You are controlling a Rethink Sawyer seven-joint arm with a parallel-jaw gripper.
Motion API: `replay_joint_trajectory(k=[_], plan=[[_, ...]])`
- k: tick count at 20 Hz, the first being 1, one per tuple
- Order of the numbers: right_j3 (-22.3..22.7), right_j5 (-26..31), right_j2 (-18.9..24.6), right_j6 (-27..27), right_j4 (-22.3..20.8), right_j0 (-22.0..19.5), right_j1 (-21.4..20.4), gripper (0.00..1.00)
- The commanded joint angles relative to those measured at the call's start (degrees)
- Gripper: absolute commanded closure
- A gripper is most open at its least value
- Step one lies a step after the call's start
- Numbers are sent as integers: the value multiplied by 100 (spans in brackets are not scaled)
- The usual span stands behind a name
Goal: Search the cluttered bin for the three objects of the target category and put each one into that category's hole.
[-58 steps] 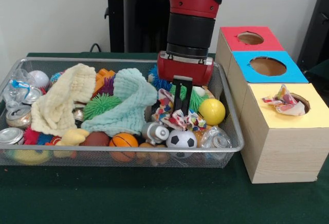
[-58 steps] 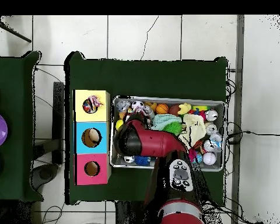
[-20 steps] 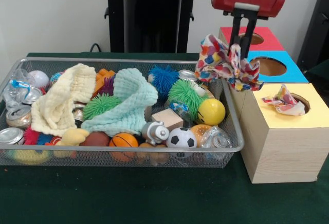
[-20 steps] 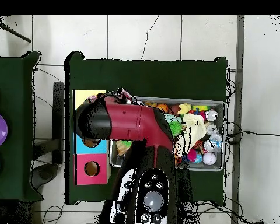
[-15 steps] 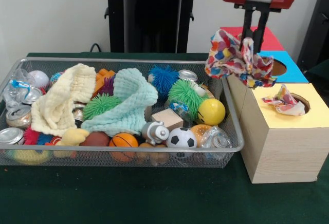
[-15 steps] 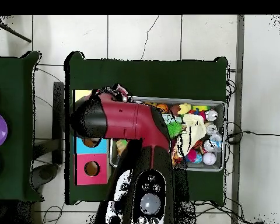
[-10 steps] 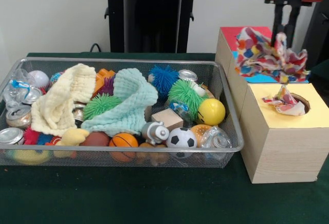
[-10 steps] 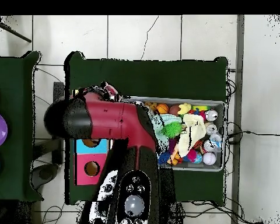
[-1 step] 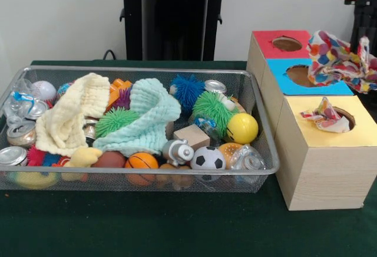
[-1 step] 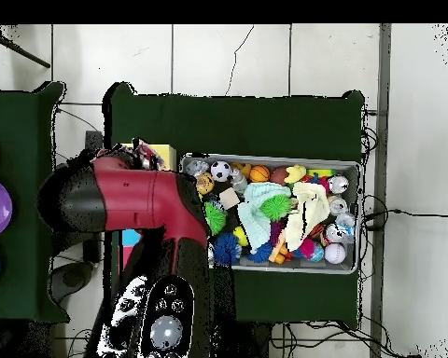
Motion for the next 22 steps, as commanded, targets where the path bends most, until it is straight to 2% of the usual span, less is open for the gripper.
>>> replay_joint_trajectory(k=[1, 4, 13, 22], plan=[[123, 268, -127, 1820, 283, 54, 579, 100], [291, -74, -78, 1716, 352, 21, 715, 100], [335, -548, -328, 1720, 215, 130, 1166, 100], [88, -821, -484, 1789, 367, 277, 1727, 100]])
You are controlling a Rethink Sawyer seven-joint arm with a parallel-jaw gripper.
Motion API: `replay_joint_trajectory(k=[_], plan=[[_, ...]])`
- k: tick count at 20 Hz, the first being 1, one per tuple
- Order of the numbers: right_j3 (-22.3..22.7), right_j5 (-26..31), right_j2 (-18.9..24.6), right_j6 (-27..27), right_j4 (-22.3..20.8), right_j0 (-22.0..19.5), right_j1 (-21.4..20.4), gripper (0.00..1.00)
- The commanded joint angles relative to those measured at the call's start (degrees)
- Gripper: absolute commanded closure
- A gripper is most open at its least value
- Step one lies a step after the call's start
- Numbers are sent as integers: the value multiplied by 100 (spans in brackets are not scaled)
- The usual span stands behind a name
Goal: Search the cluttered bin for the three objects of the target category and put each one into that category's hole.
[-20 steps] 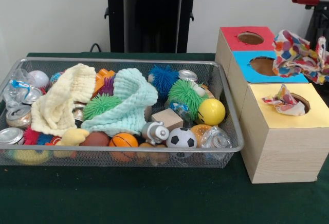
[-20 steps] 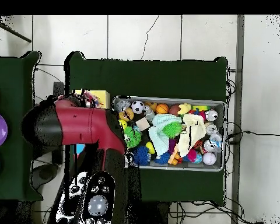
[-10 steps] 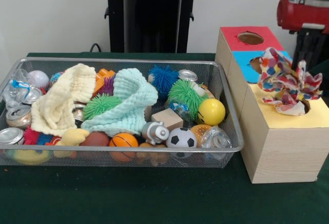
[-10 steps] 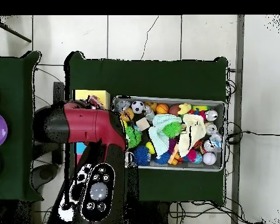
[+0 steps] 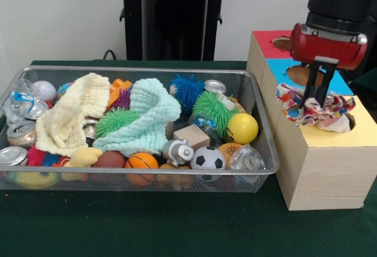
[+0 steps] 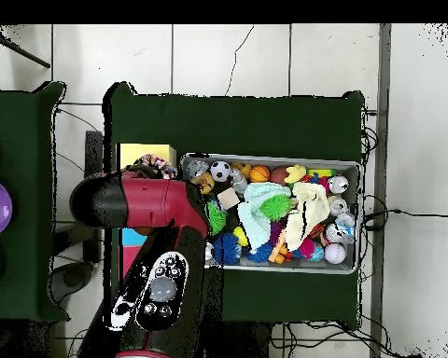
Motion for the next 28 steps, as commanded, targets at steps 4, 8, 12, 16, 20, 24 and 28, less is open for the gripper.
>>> replay_joint_trajectory(k=[4, 8, 12, 16, 20, 24, 28], plan=[[-18, -342, 51, 1741, 393, 156, 821, 100], [-77, -414, 35, 1860, 653, 299, 971, 100], [6, -190, 335, 1680, 915, 192, 772, 100], [68, 172, 561, 1574, 1149, 145, 677, 100], [-38, 307, 489, 1538, 1258, 209, 746, 100], [-104, 198, 489, 1500, 1345, 231, 935, 100], [-143, -100, 491, 1558, 1452, 238, 1258, 100]])
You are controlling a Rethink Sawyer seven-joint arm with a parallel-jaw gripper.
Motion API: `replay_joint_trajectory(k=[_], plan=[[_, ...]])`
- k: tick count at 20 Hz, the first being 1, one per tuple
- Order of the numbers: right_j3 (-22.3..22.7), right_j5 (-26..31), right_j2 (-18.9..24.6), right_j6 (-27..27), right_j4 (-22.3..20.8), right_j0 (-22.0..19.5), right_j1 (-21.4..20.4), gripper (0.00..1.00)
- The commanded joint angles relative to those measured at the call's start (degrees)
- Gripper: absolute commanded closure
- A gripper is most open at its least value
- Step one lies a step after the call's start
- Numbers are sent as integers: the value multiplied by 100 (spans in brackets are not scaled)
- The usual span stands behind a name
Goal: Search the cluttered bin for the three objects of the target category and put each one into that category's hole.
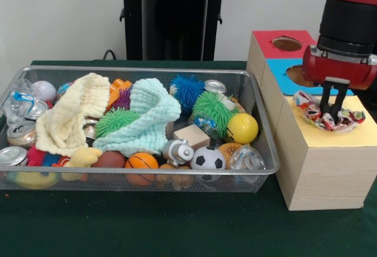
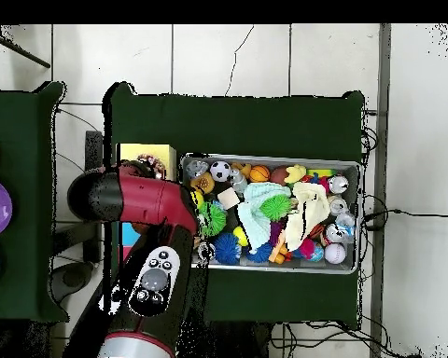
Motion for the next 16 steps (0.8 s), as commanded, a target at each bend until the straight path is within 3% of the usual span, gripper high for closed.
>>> replay_joint_trajectory(k=[1, 7, 10, 16], plan=[[-18, 82, 696, 1493, 326, -40, 814, 100], [56, -303, 1085, 1304, 503, -199, 1023, 100], [193, -394, 1515, 1245, 711, -380, 1025, 100], [17, -796, 1528, 1106, 590, -440, 1281, 100]])
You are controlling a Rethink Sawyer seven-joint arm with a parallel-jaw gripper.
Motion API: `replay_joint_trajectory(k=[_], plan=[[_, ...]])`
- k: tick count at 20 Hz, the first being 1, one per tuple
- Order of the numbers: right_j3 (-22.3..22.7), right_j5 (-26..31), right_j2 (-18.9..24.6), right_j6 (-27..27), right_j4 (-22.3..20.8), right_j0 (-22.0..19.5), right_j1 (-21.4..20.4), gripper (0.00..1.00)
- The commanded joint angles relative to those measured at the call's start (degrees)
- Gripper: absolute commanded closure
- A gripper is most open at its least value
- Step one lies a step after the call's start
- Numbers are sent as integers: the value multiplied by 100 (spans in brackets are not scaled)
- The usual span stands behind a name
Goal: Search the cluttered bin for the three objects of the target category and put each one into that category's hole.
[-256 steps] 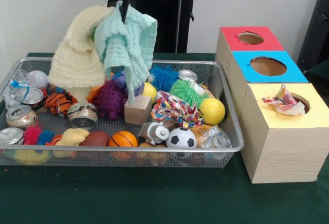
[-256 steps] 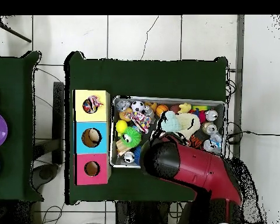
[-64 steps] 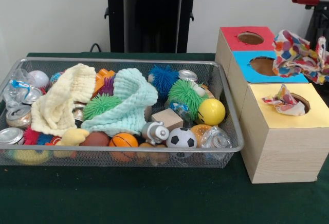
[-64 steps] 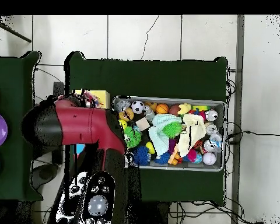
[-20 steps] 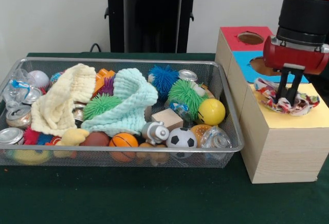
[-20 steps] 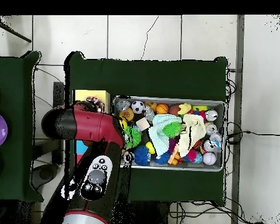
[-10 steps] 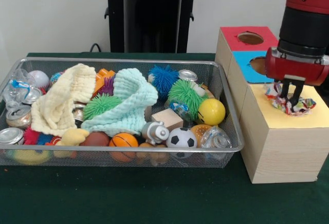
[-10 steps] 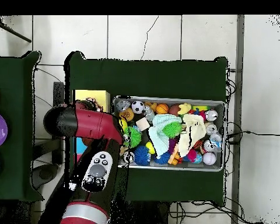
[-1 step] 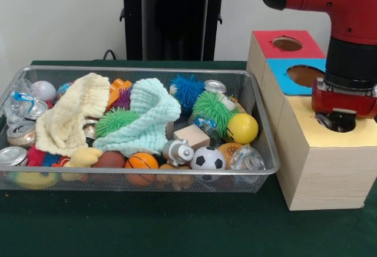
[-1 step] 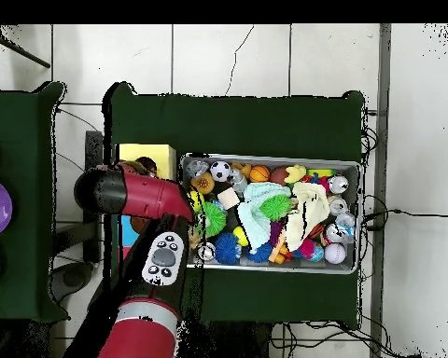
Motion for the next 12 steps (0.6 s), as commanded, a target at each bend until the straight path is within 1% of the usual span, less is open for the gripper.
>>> replay_joint_trajectory(k=[1, 3, 5, 8, 12], plan=[[148, -565, 978, 1077, 114, -269, 829, 100], [165, -528, 942, 1108, 111, -242, 805, 100], [146, -310, 652, 1232, 106, -65, 685, 100], [60, 176, 67, 1482, 91, 240, 480, 100], [-53, 643, -394, 1532, 16, 387, 303, 100]])
